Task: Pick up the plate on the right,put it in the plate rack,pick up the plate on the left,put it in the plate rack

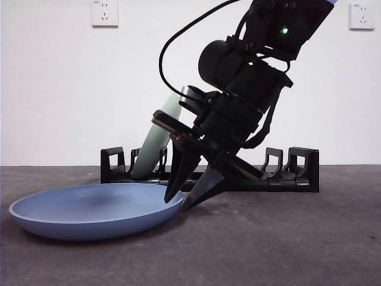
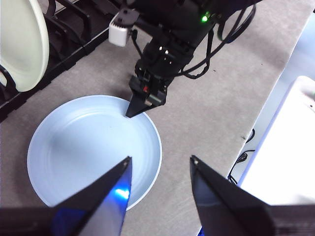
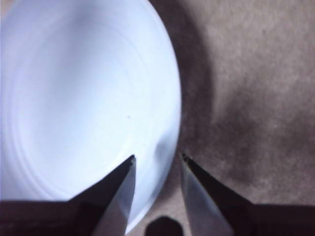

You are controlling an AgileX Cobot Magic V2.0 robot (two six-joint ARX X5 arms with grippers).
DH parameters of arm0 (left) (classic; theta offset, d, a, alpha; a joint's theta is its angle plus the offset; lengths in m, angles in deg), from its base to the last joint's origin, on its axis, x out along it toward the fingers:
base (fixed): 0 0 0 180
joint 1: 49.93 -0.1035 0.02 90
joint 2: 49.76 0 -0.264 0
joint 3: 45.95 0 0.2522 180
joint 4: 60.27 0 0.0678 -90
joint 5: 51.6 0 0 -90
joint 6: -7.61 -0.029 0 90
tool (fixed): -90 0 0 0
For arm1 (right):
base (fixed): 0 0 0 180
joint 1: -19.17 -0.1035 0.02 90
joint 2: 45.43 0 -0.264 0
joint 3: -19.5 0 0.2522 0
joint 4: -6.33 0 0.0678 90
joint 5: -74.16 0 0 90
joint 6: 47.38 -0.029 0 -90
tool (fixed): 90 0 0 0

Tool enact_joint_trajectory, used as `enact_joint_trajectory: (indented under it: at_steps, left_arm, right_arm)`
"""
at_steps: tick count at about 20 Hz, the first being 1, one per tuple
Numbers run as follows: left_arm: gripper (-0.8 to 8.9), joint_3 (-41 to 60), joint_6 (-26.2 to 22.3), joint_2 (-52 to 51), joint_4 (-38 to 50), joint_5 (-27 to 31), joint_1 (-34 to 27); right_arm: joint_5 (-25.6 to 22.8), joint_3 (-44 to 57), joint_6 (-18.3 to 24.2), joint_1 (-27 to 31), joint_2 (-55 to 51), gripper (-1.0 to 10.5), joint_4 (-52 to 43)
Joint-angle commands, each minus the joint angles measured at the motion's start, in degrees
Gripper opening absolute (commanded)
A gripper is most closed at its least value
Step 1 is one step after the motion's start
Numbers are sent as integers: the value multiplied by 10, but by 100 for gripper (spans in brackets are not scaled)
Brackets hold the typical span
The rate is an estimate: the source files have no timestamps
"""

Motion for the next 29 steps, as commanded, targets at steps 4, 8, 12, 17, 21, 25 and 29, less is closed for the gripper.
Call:
enact_joint_trajectory:
  at_steps: [4, 8, 12, 17, 21, 25, 29]
  left_arm:
    - [199, -2, -8, 0, 0, -3, 11]
    - [208, -2, -34, 0, 0, -2, 41]
    - [253, -2, -86, 1, 0, 6, 107]
    - [254, -2, -169, 17, 2, 64, 221]
    - [257, -2, -248, 57, 15, 204, 315]
    - [257, -2, -296, 101, 75, 375, 372]
    - [257, -2, -334, 125, 116, 428, 389]
  right_arm:
    - [-17, 5, -11, -3, 8, -12, -4]
    - [-9, 2, -21, -3, 1, -12, -4]
    - [1, -19, -11, 9, -52, -12, 55]
    - [-2, -123, 66, 49, -142, -12, 269]
    - [-1, -211, 92, 83, -173, -12, 384]
    - [-2, -267, 112, 96, -174, -12, 454]
    - [-3, -277, 114, 96, -174, -12, 469]
